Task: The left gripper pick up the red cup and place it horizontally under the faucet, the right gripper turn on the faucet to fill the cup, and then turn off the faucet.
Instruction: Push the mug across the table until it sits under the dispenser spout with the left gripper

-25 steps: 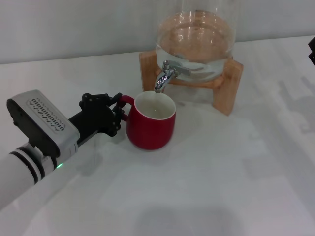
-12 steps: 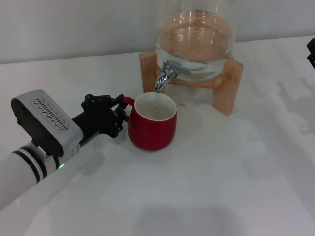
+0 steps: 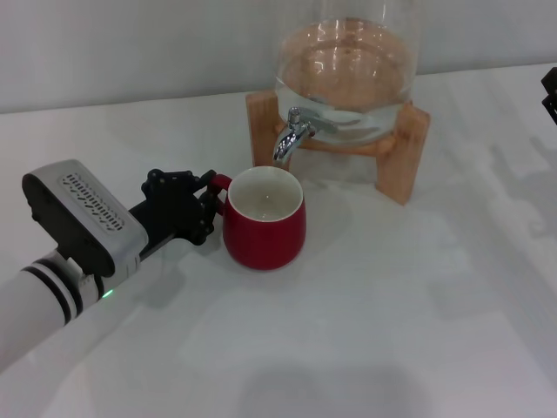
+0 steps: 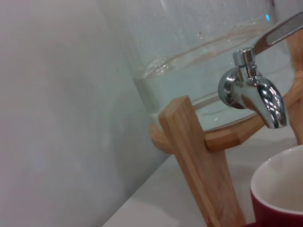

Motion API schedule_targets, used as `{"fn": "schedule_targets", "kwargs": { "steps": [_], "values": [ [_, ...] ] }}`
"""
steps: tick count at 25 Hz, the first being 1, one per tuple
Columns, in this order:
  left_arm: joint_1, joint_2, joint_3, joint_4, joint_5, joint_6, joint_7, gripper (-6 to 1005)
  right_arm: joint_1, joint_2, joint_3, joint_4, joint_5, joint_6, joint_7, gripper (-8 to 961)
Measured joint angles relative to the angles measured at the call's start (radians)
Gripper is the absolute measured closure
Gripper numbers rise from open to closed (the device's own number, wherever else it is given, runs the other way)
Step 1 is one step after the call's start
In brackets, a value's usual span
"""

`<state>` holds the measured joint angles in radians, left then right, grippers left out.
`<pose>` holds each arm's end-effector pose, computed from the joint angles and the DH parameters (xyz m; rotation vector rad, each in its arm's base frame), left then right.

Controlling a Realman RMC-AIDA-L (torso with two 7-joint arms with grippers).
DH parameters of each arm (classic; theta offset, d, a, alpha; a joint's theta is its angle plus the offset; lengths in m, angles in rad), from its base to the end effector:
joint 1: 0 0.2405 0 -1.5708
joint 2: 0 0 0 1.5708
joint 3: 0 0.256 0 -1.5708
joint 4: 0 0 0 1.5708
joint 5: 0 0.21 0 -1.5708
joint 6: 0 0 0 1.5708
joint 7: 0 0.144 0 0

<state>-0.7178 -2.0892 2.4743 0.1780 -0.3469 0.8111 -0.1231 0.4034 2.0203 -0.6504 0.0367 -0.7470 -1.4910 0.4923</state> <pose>-0.2391 0.3701 -0.1127 -2.3553 -0.0221 -0.3741 0.3523 0.2987 0.0478 -1.4352 0.5675 0.9817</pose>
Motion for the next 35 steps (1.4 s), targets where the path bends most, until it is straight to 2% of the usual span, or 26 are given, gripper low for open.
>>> {"fn": "schedule_targets", "kwargs": {
  "steps": [35],
  "values": [
    [-0.026,0.000,-0.005,-0.001,0.018,-0.038,0.005,897,0.002,0.000,0.000,0.000,0.000,-0.013,0.000,232]
  ]
}}
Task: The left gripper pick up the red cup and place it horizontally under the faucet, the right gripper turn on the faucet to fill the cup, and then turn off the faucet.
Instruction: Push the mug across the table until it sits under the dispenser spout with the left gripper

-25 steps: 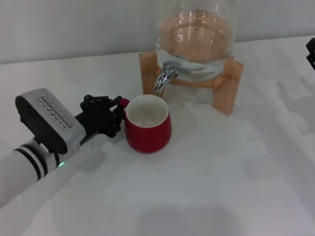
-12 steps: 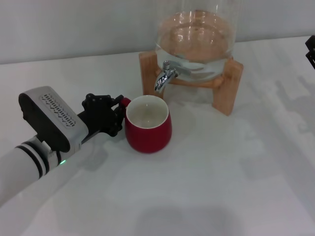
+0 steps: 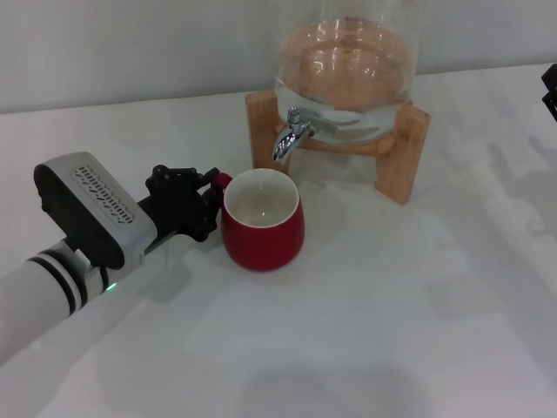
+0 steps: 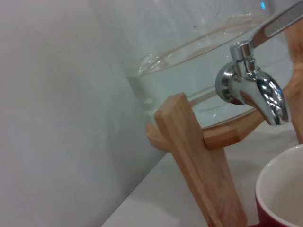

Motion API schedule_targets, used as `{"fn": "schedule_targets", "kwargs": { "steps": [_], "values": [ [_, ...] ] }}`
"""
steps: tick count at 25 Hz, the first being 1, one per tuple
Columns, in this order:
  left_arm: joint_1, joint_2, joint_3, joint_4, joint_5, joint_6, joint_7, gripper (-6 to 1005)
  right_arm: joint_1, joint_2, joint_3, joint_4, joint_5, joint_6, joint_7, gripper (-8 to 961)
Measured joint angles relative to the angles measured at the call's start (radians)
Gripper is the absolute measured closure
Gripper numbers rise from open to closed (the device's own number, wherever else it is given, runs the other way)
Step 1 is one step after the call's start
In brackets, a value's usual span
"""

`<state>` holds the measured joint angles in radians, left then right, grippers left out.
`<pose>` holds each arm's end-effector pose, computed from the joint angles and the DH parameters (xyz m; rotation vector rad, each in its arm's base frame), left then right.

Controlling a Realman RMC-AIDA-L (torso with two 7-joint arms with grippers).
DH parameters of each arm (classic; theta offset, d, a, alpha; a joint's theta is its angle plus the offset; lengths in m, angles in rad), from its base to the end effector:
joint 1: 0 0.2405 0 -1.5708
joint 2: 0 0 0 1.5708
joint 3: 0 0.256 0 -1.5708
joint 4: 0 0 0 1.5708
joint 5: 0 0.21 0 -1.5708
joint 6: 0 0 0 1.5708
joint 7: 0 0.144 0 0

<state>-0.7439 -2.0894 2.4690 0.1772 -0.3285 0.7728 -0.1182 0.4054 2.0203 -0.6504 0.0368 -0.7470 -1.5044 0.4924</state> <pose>-0.2348 0.3766 -0.1144 -2.3672 0.0083 -0.3334 0.3501 0.2989 0.0487 -1.4350 0.5550 0.9938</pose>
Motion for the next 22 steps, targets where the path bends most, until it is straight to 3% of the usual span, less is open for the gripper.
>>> {"fn": "schedule_targets", "kwargs": {
  "steps": [22],
  "values": [
    [-0.029,0.005,-0.004,-0.015,-0.003,-0.012,0.000,897,-0.003,0.000,-0.015,0.011,0.000,0.000,0.000,232]
  ]
}}
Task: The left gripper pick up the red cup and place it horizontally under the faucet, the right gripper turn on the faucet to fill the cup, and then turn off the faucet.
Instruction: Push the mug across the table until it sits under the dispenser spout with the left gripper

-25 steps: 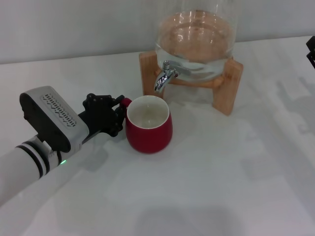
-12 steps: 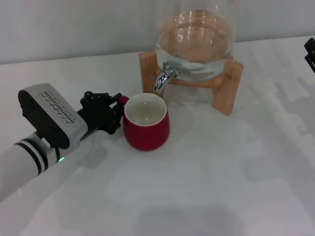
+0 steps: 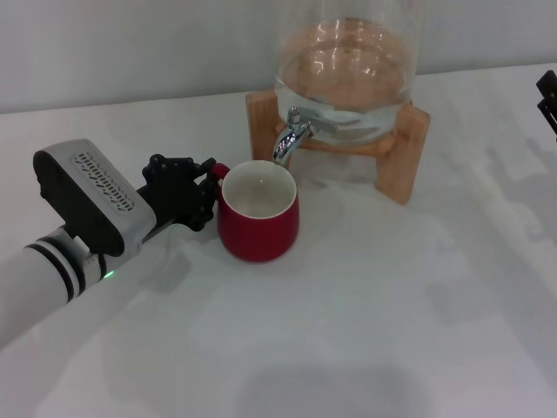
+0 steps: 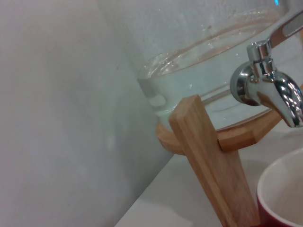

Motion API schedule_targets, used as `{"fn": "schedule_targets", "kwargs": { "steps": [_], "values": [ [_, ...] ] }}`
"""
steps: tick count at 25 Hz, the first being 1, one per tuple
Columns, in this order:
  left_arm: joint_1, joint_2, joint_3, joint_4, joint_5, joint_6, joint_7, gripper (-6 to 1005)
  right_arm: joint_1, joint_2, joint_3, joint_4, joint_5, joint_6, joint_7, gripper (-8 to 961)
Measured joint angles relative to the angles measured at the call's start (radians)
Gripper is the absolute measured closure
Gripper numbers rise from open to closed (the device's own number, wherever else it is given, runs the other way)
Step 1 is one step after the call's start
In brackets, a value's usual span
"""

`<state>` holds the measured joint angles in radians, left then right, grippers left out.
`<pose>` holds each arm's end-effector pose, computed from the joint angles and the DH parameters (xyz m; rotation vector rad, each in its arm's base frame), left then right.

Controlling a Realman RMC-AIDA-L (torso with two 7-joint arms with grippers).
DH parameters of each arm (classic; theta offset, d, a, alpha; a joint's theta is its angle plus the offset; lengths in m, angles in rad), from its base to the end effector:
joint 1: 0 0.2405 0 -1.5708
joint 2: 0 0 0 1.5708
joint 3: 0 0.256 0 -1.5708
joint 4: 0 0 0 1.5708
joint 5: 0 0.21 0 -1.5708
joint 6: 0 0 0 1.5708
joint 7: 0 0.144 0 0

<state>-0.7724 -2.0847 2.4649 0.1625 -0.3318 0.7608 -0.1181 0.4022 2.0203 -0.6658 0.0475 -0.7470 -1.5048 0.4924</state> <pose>-0.2311 0.3858 -0.1101 -2.3585 0.0288 -0.3140 0.3508 0.2963 0.0447 -1.4500 0.5678 0.9903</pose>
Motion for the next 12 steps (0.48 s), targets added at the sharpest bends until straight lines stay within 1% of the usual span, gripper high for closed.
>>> {"fn": "schedule_targets", "kwargs": {
  "steps": [12],
  "values": [
    [-0.001,0.000,0.002,0.001,0.002,-0.018,0.000,897,-0.007,0.000,-0.009,0.000,0.000,-0.004,0.000,231]
  ]
}}
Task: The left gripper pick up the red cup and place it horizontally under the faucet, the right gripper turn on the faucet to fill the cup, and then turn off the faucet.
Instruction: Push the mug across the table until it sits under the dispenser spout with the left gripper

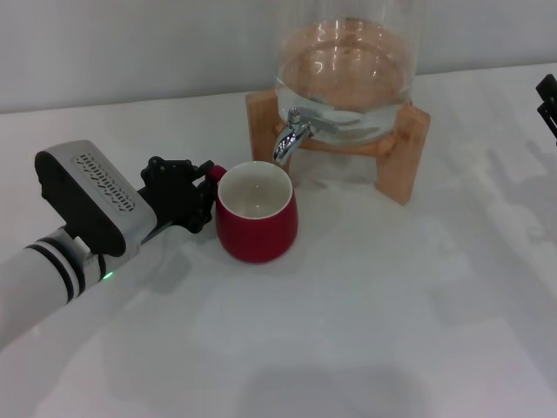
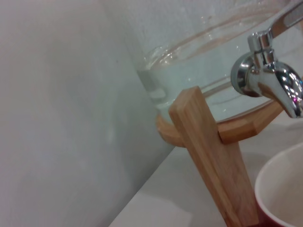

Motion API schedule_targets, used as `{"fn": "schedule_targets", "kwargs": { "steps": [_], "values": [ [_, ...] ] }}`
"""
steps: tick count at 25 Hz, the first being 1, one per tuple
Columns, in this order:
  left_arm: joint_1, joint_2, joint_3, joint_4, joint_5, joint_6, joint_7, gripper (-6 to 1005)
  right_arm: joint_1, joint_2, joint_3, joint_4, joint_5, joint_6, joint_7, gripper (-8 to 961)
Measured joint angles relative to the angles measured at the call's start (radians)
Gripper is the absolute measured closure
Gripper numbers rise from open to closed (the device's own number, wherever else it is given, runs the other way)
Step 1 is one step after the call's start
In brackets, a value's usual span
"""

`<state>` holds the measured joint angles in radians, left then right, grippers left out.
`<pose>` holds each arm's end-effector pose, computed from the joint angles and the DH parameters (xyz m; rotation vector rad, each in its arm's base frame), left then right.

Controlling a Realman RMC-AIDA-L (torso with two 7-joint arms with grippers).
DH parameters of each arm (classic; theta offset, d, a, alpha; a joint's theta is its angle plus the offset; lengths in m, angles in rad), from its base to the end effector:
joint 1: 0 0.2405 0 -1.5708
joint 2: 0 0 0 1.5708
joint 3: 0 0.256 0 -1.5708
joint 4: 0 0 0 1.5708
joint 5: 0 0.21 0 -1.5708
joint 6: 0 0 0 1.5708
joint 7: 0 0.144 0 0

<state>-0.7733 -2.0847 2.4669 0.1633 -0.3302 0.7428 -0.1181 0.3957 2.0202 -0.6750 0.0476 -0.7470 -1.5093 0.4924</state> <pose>-0.2331 0.3862 -0.1109 -2.3617 0.0243 -0.2926 0.3516 0.2938 0.0439 -1.4567 0.5677 0.9881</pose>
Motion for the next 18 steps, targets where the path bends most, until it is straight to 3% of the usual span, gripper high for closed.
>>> {"fn": "schedule_targets", "kwargs": {
  "steps": [18],
  "values": [
    [-0.009,-0.004,-0.002,0.005,-0.003,-0.007,0.000,897,0.010,-0.001,-0.012,-0.007,0.000,0.004,0.000,231]
  ]
}}
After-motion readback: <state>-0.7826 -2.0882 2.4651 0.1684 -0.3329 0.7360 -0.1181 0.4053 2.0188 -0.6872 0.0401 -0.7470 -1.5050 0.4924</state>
